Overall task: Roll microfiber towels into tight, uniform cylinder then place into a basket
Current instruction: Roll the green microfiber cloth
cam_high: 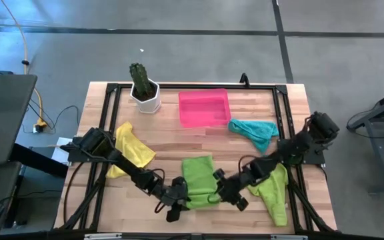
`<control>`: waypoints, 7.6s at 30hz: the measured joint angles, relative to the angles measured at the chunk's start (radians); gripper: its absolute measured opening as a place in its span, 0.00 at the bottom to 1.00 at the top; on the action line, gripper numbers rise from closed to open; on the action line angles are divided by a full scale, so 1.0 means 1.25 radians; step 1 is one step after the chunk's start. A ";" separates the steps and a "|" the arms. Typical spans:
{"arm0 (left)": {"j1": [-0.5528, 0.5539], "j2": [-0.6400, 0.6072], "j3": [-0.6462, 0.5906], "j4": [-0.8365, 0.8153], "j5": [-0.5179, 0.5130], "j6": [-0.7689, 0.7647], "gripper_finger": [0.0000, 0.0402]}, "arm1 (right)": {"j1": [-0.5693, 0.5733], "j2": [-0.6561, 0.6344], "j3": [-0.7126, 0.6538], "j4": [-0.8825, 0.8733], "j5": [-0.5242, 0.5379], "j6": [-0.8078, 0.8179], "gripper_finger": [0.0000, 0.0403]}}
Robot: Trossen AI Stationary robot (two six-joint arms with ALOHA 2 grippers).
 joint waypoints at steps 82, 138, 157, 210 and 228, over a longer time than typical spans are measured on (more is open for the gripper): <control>0.106 -0.064 -0.002 0.042 -0.243 0.606 0.40 | 0.079 0.063 0.001 -0.012 0.154 0.988 0.00; 0.103 0.009 -0.001 -0.087 -0.284 0.123 0.28 | -0.048 0.061 0.002 -0.073 -0.112 0.402 0.00; 0.027 -0.017 0.048 -0.135 -0.393 0.281 0.28 | -0.138 0.061 0.002 -0.062 -0.230 0.347 0.00; 0.082 0.047 0.152 -0.247 -0.154 0.131 0.46 | -0.167 0.062 0.002 -0.071 -0.217 0.429 0.03; 0.074 0.051 0.148 -0.175 0.066 -0.090 0.10 | -0.131 0.062 0.002 -0.067 -0.149 0.351 0.03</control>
